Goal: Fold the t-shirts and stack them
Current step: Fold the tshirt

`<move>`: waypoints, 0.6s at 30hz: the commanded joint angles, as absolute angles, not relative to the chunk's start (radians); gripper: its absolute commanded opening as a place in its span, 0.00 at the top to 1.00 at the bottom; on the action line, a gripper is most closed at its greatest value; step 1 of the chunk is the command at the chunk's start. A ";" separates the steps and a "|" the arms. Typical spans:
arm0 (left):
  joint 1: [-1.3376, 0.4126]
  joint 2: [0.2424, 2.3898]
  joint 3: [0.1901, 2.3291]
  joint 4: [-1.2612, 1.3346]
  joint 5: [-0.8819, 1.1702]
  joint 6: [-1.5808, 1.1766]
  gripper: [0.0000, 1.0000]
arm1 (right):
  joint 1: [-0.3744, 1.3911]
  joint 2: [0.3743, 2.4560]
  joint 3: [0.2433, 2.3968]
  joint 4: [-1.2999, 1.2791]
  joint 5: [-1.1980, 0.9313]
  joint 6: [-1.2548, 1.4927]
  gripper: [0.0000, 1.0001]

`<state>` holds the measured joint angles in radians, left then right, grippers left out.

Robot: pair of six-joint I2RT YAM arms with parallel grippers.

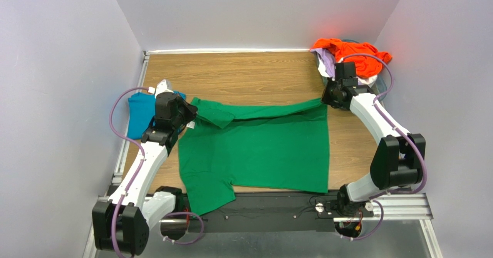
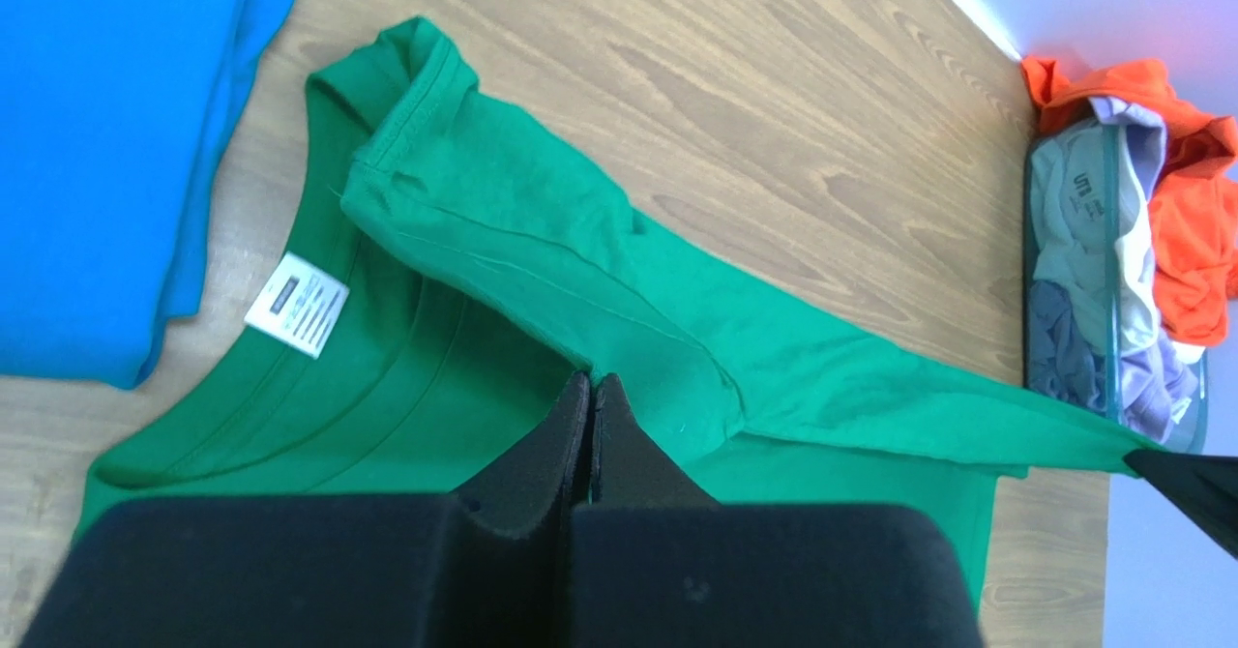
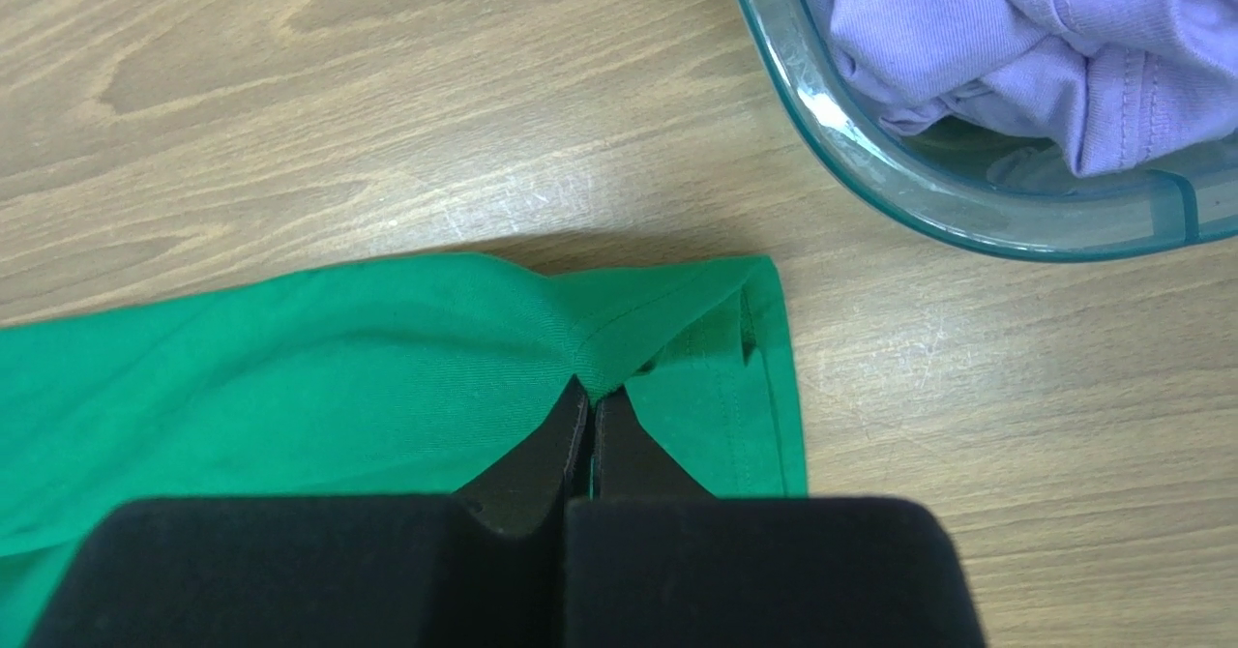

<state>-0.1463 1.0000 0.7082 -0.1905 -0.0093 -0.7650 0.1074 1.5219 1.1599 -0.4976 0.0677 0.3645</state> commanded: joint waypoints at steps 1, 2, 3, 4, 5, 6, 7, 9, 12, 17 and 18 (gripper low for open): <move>-0.152 0.956 0.655 -0.233 -0.005 -0.782 1.00 | 0.104 1.496 1.137 -0.523 0.100 0.350 0.99; -0.152 0.951 0.644 -0.236 -0.009 -0.787 1.00 | 0.103 1.494 1.131 -0.523 0.097 0.348 0.99; -0.152 0.939 0.623 -0.250 -0.014 -0.787 1.00 | 0.104 1.491 1.126 -0.523 0.098 0.348 0.99; -0.152 0.931 0.614 -0.259 -0.023 -0.788 1.00 | 0.104 1.490 1.120 -0.523 0.095 0.348 0.99; -0.152 0.927 0.604 -0.268 -0.023 -0.790 1.00 | 0.103 1.489 1.105 -0.522 0.095 0.350 0.98; -0.152 0.916 0.586 -0.282 -0.021 -0.792 1.00 | 0.103 1.486 1.097 -0.523 0.098 0.351 0.97; -0.153 0.908 0.575 -0.288 -0.011 -0.796 1.00 | 0.103 1.485 1.088 -0.523 0.103 0.354 0.96; -0.153 0.882 0.536 -0.305 -0.005 -0.814 1.00 | 0.104 1.477 1.054 -0.523 0.107 0.359 0.96; -0.153 0.842 0.487 -0.336 -0.012 -0.860 1.00 | 0.104 1.467 1.010 -0.525 0.121 0.371 0.90; -0.153 0.805 0.446 -0.324 -0.014 -0.877 1.00 | 0.103 1.456 0.965 -0.526 0.103 0.359 0.26; -0.153 0.807 0.448 -0.321 -0.012 -0.877 1.00 | 0.104 1.453 0.962 -0.525 0.092 0.350 0.25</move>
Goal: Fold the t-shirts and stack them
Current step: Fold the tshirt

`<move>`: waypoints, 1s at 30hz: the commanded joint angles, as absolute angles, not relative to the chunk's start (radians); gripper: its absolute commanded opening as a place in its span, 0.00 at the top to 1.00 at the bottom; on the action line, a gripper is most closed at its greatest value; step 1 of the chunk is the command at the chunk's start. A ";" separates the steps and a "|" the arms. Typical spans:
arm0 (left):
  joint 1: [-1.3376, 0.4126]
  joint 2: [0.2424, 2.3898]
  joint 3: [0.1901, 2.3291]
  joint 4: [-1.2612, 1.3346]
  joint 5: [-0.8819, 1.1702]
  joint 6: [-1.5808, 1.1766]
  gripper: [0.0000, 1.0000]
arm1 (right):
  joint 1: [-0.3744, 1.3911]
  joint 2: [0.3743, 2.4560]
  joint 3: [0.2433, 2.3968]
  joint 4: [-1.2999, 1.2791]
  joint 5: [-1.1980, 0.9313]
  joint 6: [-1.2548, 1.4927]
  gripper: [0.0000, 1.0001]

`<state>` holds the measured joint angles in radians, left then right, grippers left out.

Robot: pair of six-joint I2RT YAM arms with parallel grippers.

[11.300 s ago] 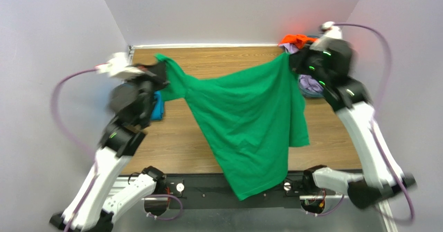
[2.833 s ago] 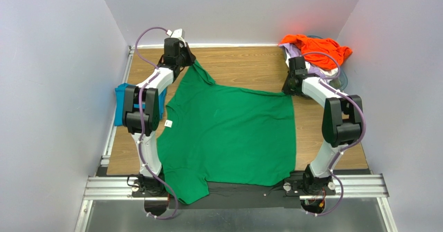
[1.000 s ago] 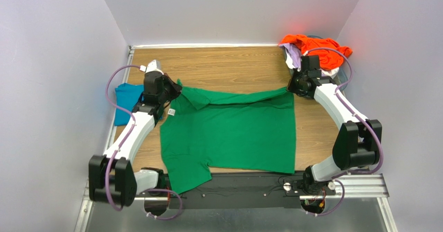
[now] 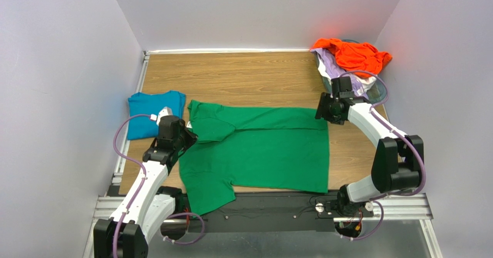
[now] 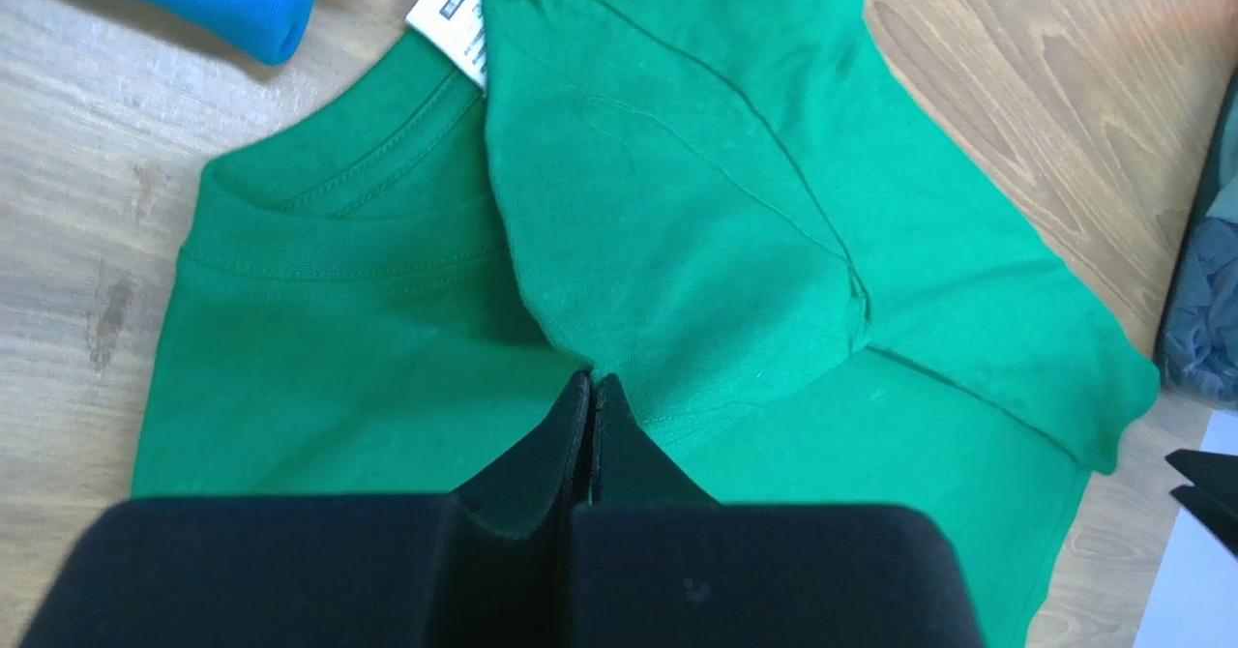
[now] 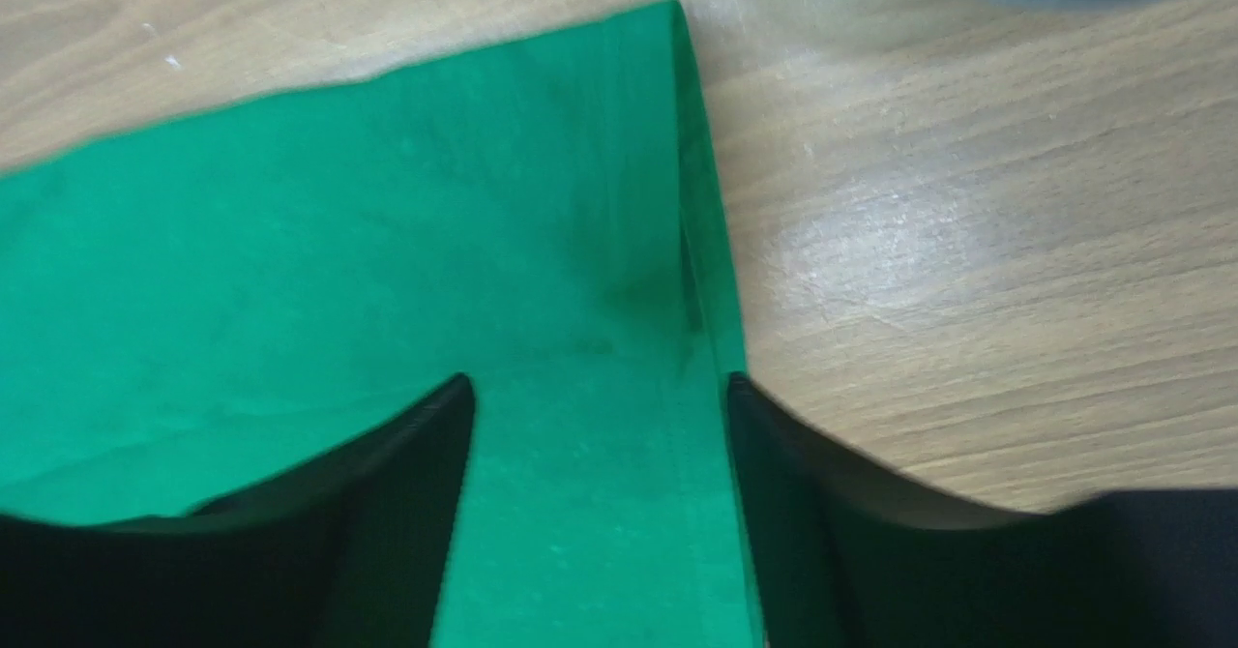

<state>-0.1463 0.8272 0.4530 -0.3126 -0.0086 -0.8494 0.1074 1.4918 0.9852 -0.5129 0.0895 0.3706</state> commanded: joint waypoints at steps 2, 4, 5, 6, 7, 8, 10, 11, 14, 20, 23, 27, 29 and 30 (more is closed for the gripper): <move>-0.153 0.814 0.449 -0.307 -0.005 -0.868 1.00 | 0.104 1.436 0.960 -0.523 0.058 0.331 0.22; -0.153 0.836 0.454 -0.288 0.029 -0.865 1.00 | 0.104 1.422 0.963 -0.523 0.019 0.322 0.22; -0.153 0.851 0.457 -0.272 0.040 -0.862 1.00 | 0.104 1.402 0.963 -0.522 0.006 0.319 0.22; -0.153 0.859 0.465 -0.261 0.052 -0.862 1.00 | 0.106 1.393 0.962 -0.520 -0.067 0.318 0.22; -0.153 0.865 0.469 -0.250 0.073 -0.862 1.00 | 0.106 1.379 0.951 -0.509 -0.107 0.299 0.22; -0.153 0.873 0.475 -0.236 0.077 -0.862 1.00 | 0.112 1.356 0.943 -0.503 -0.147 0.293 0.22; -0.153 0.880 0.500 -0.201 0.077 -0.864 1.00 | 0.130 1.330 0.925 -0.482 -0.245 0.295 0.22; -0.153 0.887 0.511 -0.189 0.078 -0.862 1.00 | 0.153 1.319 0.910 -0.459 -0.270 0.295 0.22; -0.153 0.936 0.569 -0.132 0.080 -0.851 1.00 | 0.204 1.286 0.894 -0.427 -0.321 0.316 0.21; -0.153 1.147 0.710 -0.032 0.098 -0.815 1.00 | 0.460 1.328 0.903 -0.319 -0.285 0.373 0.21; -0.155 1.299 0.775 0.032 0.117 -0.796 1.00 | 0.587 1.435 0.940 -0.279 -0.235 0.402 0.21; -0.155 1.463 0.908 0.049 0.124 -0.759 1.00 | 0.742 1.598 1.055 -0.261 -0.123 0.423 0.21; -0.155 1.559 0.952 0.048 0.124 -0.740 1.00 | 0.814 1.696 1.139 -0.252 -0.075 0.433 0.24; -0.155 1.592 0.974 0.041 0.127 -0.735 1.00 | 0.837 1.732 1.164 -0.252 -0.058 0.440 0.25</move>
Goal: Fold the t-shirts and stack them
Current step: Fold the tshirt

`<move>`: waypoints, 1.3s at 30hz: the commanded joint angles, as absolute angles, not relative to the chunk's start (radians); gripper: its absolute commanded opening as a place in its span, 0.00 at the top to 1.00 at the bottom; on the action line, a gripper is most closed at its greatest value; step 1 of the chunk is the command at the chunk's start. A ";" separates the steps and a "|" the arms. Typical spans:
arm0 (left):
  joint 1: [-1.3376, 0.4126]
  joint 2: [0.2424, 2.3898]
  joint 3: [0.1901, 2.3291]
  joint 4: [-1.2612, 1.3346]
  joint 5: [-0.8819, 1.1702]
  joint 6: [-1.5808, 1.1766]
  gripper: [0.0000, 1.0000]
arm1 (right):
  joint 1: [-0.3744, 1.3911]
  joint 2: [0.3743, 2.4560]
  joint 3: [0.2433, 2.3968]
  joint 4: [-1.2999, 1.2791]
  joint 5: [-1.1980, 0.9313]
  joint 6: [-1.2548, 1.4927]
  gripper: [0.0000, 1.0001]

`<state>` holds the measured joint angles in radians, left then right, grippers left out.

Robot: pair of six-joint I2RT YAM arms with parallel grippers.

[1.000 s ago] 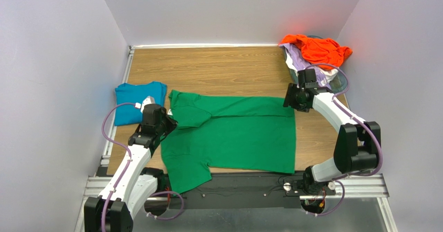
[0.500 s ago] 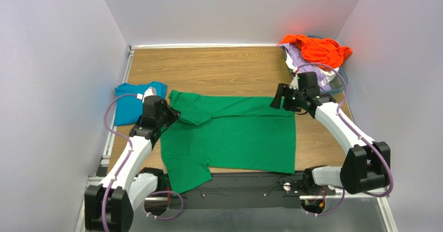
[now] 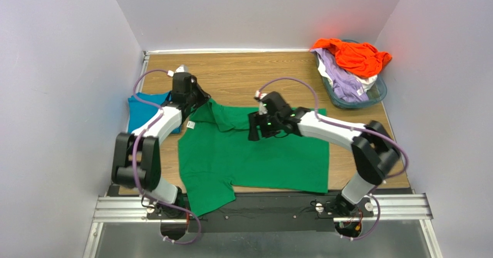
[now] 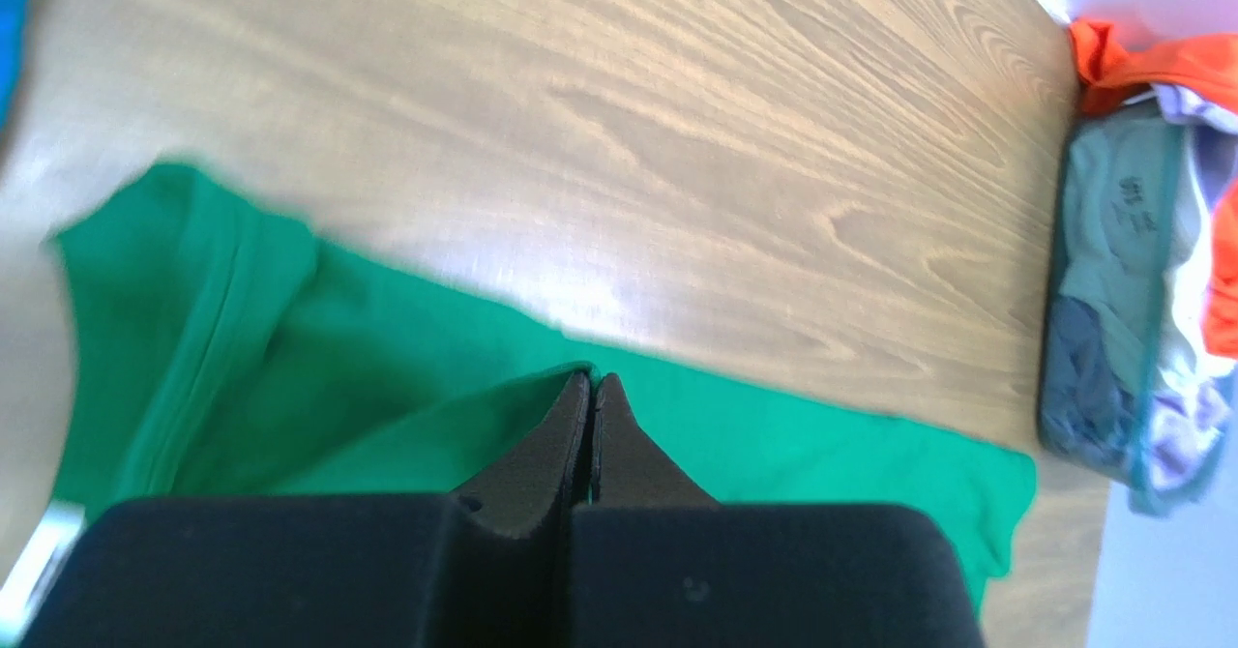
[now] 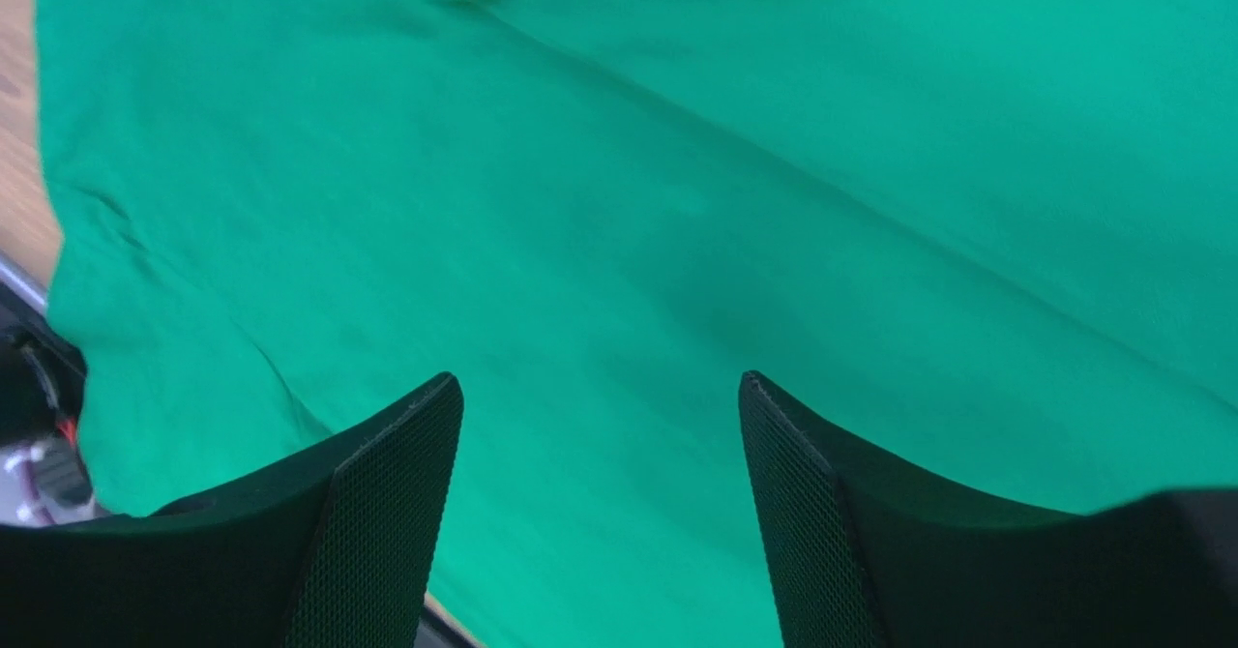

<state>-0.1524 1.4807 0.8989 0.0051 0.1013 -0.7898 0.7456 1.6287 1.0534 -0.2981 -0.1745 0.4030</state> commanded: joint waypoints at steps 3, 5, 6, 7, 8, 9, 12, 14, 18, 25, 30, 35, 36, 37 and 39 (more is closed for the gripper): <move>-0.155 1.687 1.044 0.037 0.144 -0.730 1.00 | 0.902 1.824 1.271 -0.247 -0.006 0.454 0.30; -0.155 1.716 1.055 0.035 0.144 -0.730 1.00 | 0.925 1.899 1.314 -0.241 0.041 0.456 0.32; -0.153 1.733 1.057 0.035 0.147 -0.732 1.00 | 0.939 1.920 1.356 -0.235 0.060 0.457 0.35; -0.155 1.739 1.057 0.037 0.146 -0.730 1.00 | 0.943 1.960 1.374 -0.233 0.087 0.457 0.36; -0.153 1.744 1.054 0.040 0.143 -0.730 1.00 | 0.948 1.979 1.393 -0.226 0.100 0.459 0.37; -0.153 1.744 1.049 0.040 0.138 -0.730 1.00 | 0.948 1.994 1.423 -0.224 0.110 0.460 0.38; -0.153 1.744 1.042 0.040 0.118 -0.727 1.00 | 0.948 2.065 1.474 -0.221 0.114 0.459 0.39; -0.153 1.747 1.034 0.040 0.120 -0.727 1.00 | 0.950 2.114 1.517 -0.219 0.086 0.474 0.39; -0.153 1.752 1.022 0.041 0.123 -0.727 1.00 | 0.954 2.161 1.557 -0.219 0.089 0.508 0.42; -0.152 1.747 1.003 0.044 0.121 -0.724 1.00 | 0.957 2.200 1.575 -0.204 0.185 0.610 0.44; -0.150 1.727 0.985 0.046 0.121 -0.727 1.00 | 0.959 2.191 1.566 -0.196 0.271 0.681 0.58; -0.149 1.700 0.962 0.046 0.117 -0.727 1.00 | 0.959 2.180 1.569 -0.198 0.241 0.704 0.77; -0.149 1.689 0.951 0.046 0.117 -0.729 1.00 | 0.962 2.177 1.565 -0.196 0.239 0.707 0.79; -0.149 1.683 0.947 0.048 0.115 -0.730 1.00 | 0.962 2.172 1.565 -0.198 0.235 0.706 0.81; -0.147 1.669 0.936 0.049 0.115 -0.730 1.00 | 0.965 2.154 1.554 -0.198 0.227 0.707 0.87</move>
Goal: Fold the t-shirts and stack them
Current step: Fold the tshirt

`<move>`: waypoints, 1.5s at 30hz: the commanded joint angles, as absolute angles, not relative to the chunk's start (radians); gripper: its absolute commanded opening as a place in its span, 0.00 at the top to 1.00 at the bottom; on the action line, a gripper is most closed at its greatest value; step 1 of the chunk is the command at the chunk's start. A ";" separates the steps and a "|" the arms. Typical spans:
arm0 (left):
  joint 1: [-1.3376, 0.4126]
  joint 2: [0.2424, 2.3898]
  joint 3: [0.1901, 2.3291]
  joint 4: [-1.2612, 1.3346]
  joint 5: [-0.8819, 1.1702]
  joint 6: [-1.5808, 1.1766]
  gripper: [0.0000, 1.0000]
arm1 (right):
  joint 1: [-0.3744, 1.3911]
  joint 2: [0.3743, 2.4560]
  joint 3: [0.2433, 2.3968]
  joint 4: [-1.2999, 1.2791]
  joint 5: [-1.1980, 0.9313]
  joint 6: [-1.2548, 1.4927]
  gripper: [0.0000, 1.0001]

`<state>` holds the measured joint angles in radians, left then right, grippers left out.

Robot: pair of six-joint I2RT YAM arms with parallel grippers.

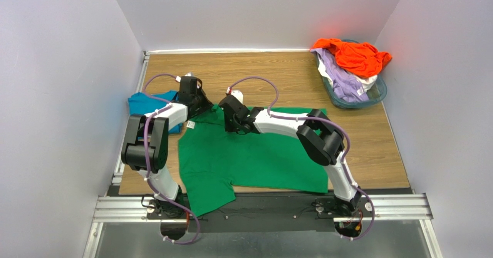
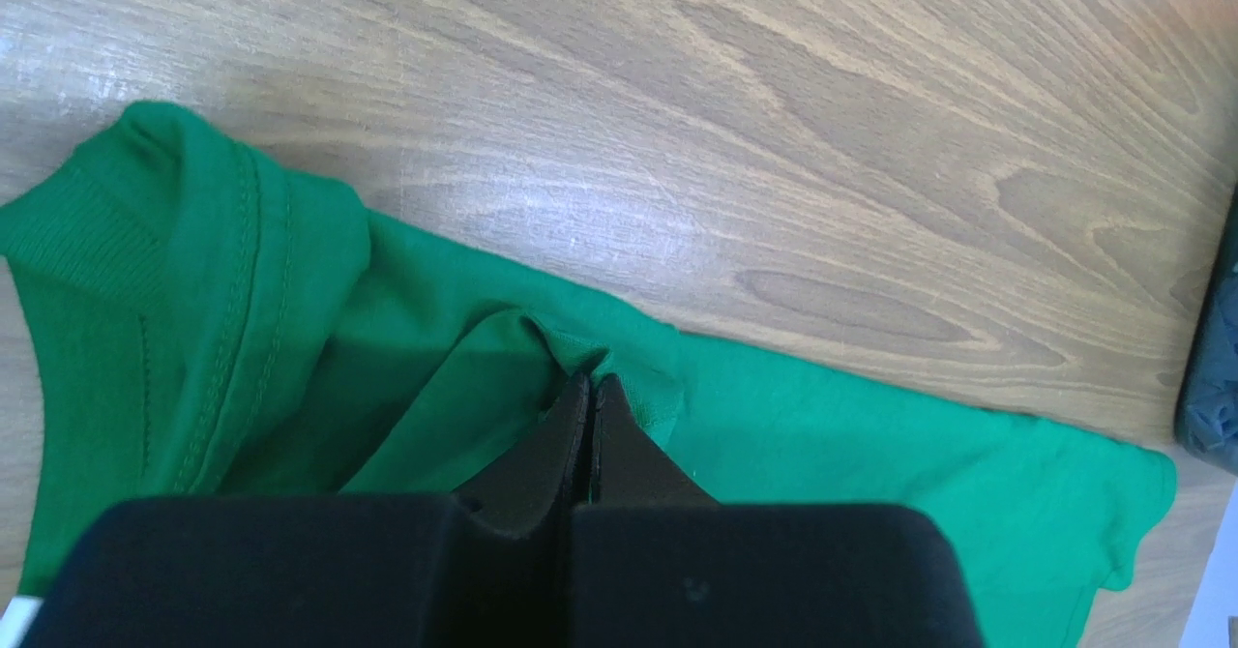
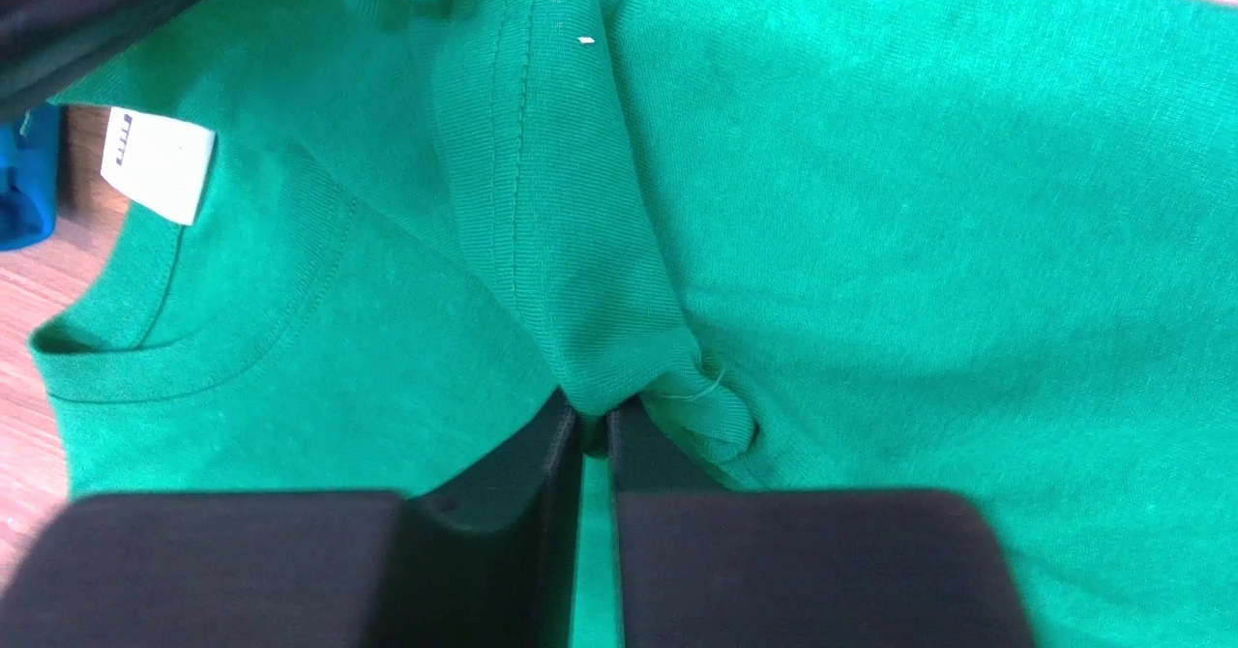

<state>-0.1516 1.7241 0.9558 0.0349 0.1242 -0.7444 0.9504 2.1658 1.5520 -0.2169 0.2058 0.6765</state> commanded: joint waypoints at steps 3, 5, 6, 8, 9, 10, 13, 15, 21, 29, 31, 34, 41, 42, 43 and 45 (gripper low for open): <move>-0.147 1.652 0.919 0.051 0.117 -0.730 1.00 | 0.966 2.131 1.542 -0.198 0.207 0.706 0.94; -0.147 1.641 0.908 0.051 0.120 -0.732 1.00 | 0.966 2.120 1.532 -0.198 0.183 0.704 0.97; -0.147 1.628 0.904 0.049 0.121 -0.732 1.00 | 0.966 2.114 1.523 -0.198 0.172 0.704 0.99; -0.146 1.599 0.884 0.043 0.121 -0.736 1.00 | 0.965 2.088 1.505 -0.196 0.135 0.698 0.99; -0.146 1.598 0.884 0.043 0.121 -0.736 1.00 | 0.966 2.088 1.505 -0.196 0.135 0.698 0.99; -0.146 1.574 0.867 0.035 0.120 -0.738 1.00 | 0.966 2.079 1.493 -0.198 0.127 0.696 0.99; -0.147 1.513 0.819 0.028 0.114 -0.753 1.00 | 0.966 2.039 1.467 -0.198 0.095 0.692 0.99; -0.147 1.473 0.793 0.009 0.109 -0.762 1.00 | 0.966 2.016 1.445 -0.199 0.066 0.687 0.99; -0.147 1.338 0.681 -0.063 0.101 -0.798 1.00 | 0.965 1.977 1.388 -0.207 -0.040 0.686 0.99; -0.147 1.164 0.667 -0.267 -0.033 -0.808 1.00 | 0.960 1.968 1.388 -0.262 -0.175 0.653 0.99; -0.147 1.144 0.663 -0.314 -0.047 -0.813 1.00 | 0.960 1.962 1.382 -0.273 -0.196 0.652 0.99; -0.147 1.126 0.646 -0.353 -0.046 -0.824 1.00 | 0.959 1.942 1.370 -0.294 -0.210 0.653 0.99; -0.147 1.069 0.627 -0.439 -0.071 -0.856 1.00 | 0.956 1.940 1.339 -0.336 -0.222 0.678 0.91; -0.147 1.052 0.624 -0.455 -0.074 -0.857 1.00 | 0.956 1.940 1.332 -0.337 -0.233 0.683 0.90; -0.147 1.046 0.618 -0.465 -0.075 -0.861 1.00 | 0.956 1.940 1.327 -0.337 -0.238 0.684 0.89; -0.147 1.025 0.608 -0.485 -0.074 -0.865 1.00 | 0.956 1.937 1.316 -0.337 -0.252 0.690 0.85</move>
<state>-0.1501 1.0706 0.6304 -0.4080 -0.0353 -0.8433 0.9543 1.9537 1.3441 -0.2943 -0.1993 0.6739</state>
